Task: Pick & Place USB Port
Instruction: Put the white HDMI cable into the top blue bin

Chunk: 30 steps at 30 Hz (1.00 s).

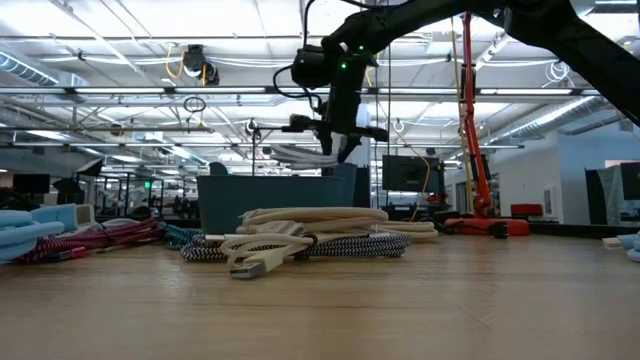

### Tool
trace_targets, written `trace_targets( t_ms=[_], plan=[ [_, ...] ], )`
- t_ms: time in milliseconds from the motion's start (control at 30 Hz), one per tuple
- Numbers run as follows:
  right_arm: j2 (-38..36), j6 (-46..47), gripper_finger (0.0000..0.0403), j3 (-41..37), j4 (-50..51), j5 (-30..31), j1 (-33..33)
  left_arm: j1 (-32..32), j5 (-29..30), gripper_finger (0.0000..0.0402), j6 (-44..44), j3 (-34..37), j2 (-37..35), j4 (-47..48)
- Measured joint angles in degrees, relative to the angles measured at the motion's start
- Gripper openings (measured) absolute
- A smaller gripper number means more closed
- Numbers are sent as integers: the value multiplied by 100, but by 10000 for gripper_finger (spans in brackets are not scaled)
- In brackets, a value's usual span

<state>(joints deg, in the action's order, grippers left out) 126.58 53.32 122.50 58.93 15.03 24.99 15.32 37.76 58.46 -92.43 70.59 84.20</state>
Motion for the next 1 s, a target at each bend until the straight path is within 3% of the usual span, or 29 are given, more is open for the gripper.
trace_targets(
  t_ms=[133,633,833,1000],
  plan=[
    [0,87,54,-4,-1,293,2,110,104,17,38,1,0,0],
    [-2,176,56,-321,-148,248,81,213,144,7,83,1,0,-29],
    [-11,368,111,-739,-298,-25,83,213,179,13,132,1,0,-79],
    [-7,361,109,-824,-545,-19,39,213,180,18,185,1,0,-84]
  ],
)
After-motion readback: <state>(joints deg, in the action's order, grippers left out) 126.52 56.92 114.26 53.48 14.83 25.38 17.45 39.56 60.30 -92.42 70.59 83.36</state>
